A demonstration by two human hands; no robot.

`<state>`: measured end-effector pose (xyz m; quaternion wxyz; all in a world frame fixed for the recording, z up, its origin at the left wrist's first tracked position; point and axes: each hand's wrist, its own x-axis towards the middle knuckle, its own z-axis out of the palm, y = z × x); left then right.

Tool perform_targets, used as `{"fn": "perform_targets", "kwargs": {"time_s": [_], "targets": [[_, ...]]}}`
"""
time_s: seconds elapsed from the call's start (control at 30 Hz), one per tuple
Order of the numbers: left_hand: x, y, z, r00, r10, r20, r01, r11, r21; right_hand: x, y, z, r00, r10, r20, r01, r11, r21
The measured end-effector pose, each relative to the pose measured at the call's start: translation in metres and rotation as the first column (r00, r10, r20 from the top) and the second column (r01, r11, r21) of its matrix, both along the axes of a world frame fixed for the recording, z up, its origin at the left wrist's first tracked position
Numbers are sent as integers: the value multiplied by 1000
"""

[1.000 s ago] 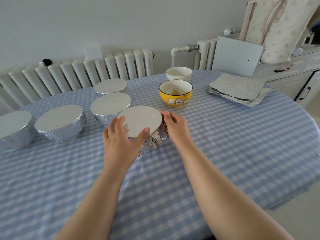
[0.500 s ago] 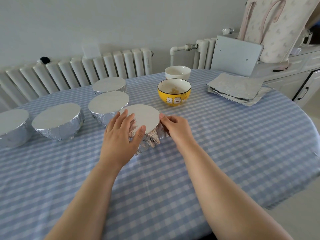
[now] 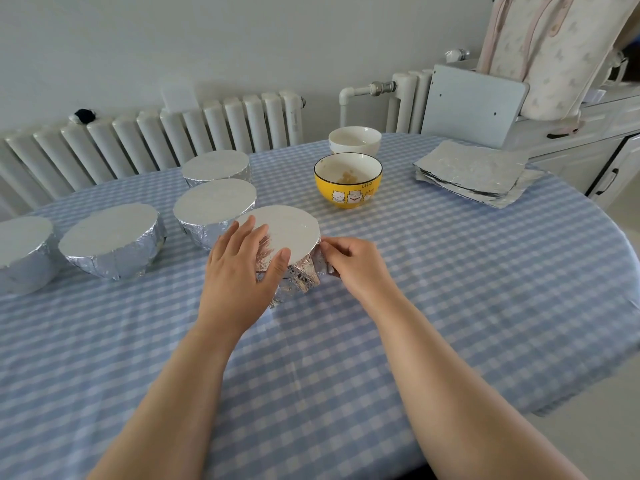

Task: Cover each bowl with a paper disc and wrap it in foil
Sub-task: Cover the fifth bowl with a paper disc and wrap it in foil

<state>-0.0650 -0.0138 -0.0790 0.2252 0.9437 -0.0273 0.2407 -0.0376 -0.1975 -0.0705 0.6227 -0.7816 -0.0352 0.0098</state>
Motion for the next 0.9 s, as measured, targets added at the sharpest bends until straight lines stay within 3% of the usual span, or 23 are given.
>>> {"fn": "perform_targets", "kwargs": {"time_s": [0.13,0.43,0.7,0.9], "targets": [[0,0,-1,1000,-1,2,1,1000,-8,-5,6,1,991,-36,132,62,979,-193],[1,-2,-1,1000,1,-2,-1,1000,-26,-12,21,0,973,-134,187,184,941,-284],[-2,-3,-1,1000,12,-1,-12,999,-47,-19,32,4,964,-57,258,215,738,-640],[-4,-6,4,1000,7,-27,-8,1000,-27,-27,33,2,985,-9,174,116,778,-617]]}}
